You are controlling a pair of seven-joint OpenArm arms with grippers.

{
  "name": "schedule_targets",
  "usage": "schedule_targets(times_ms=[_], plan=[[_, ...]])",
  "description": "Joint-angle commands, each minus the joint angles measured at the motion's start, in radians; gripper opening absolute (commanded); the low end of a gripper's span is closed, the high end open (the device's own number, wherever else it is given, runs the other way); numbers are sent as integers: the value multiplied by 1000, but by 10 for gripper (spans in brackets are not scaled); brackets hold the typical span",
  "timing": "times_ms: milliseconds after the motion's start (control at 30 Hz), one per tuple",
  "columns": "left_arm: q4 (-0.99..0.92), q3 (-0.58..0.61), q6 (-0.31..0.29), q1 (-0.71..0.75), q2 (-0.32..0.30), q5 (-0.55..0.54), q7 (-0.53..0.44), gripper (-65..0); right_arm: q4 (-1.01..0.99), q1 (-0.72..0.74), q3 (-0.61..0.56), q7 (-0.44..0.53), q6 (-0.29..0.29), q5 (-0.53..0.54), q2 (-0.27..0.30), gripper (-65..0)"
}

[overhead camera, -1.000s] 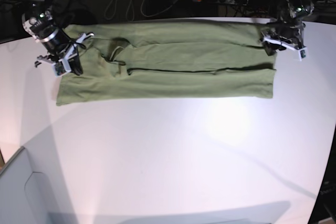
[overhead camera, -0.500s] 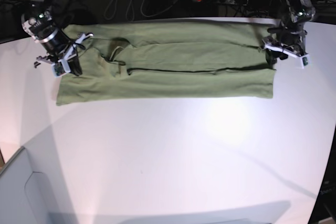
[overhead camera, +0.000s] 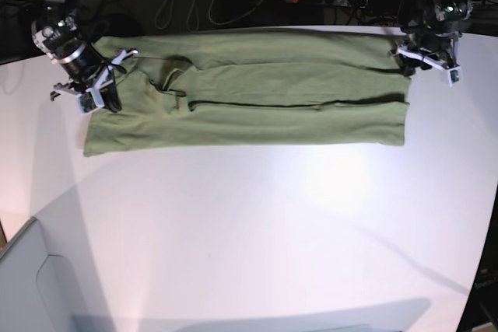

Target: Fold the T-shirt properly

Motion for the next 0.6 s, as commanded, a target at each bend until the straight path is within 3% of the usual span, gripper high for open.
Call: schedule_targets(times_ms=[0,367,567], plan=[[6,-5,-2,-4,-14,-12,-12,-382,15,3,6,26,9,13,10,-645],[-40,-3,-2,-54,-6,-10,-14,-382,15,3,6,26,9,13,10,-645],[-42,53,-2,-74,-13,-7,-18,-382,15,3,6,26,9,13,10,-645]])
